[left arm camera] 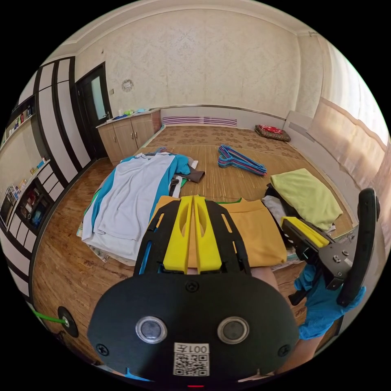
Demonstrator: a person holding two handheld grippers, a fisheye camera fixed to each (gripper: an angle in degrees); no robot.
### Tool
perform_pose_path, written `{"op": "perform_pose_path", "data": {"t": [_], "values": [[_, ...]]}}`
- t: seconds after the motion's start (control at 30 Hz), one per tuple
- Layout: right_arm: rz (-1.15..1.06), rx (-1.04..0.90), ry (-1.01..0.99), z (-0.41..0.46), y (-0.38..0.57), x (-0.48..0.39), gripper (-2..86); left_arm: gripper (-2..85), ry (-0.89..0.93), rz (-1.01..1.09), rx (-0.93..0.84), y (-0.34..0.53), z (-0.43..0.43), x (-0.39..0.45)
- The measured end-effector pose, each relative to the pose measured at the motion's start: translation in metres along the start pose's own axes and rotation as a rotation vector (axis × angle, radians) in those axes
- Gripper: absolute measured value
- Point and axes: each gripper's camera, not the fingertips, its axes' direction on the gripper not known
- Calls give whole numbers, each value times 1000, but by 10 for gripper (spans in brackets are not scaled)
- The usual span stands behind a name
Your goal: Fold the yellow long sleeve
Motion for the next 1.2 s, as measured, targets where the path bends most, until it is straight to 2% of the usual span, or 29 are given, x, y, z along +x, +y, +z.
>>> {"op": "perform_pose_path", "data": {"t": [1.2], "values": [[-18, 0, -2, 9, 7, -15, 2, -16, -12, 11, -4, -3, 8, 2]]}}
